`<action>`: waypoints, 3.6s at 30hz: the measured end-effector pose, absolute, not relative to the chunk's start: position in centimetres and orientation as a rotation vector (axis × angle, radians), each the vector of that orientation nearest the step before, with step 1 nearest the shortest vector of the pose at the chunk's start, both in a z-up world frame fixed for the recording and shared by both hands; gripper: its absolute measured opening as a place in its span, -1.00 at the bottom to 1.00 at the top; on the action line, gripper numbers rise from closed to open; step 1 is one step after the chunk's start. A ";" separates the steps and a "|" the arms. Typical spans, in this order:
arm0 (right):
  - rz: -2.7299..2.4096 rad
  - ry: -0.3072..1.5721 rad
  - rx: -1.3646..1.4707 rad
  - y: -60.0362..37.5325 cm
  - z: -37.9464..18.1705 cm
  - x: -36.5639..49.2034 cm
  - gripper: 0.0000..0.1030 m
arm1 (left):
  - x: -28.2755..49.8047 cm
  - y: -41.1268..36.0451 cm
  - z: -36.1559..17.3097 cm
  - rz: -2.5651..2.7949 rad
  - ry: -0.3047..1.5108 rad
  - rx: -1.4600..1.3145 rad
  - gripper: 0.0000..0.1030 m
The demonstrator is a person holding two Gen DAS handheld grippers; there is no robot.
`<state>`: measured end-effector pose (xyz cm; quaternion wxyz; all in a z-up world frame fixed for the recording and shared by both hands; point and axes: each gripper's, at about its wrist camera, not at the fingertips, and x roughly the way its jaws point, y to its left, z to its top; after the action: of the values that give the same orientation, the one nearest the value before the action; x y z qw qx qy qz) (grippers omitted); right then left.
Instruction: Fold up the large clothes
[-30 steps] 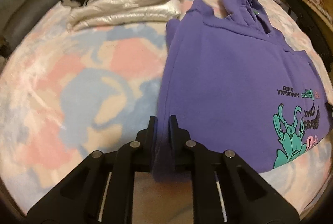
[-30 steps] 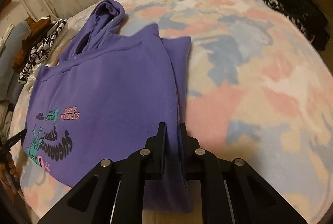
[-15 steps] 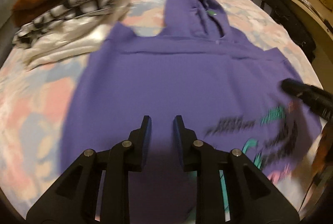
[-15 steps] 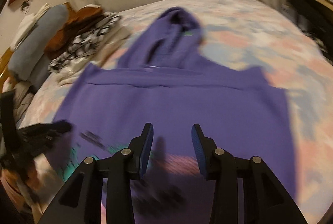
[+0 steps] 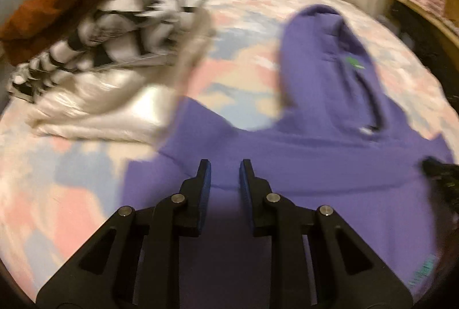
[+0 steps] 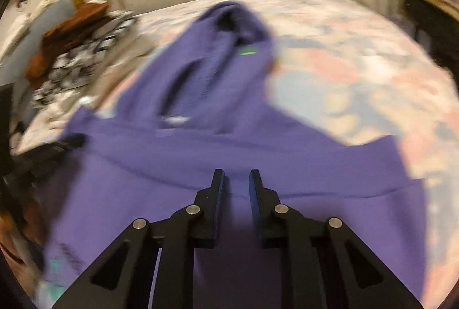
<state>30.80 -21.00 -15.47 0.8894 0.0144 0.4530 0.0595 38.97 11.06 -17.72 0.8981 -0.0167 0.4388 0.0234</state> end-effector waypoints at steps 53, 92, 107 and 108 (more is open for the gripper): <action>0.143 0.932 0.049 -20.4 -3.5 16.7 -0.01 | 25.9 6.6 -5.6 -0.132 0.898 0.068 0.02; 0.153 1.070 0.176 -23.2 -12.0 56.9 0.15 | 62.3 1.5 -19.6 -0.194 1.132 0.053 0.14; 0.190 0.959 0.124 -21.6 -10.6 56.1 -0.89 | 60.2 2.4 -16.3 -0.164 1.019 0.048 -0.95; 0.186 0.945 0.124 -21.7 -9.8 55.4 -0.89 | 59.4 3.0 -15.1 -0.157 1.002 0.041 -0.95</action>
<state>55.42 -21.75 -9.76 0.8843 0.0596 0.4543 0.0894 59.44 3.00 -15.06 0.8741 0.0195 0.4796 -0.0753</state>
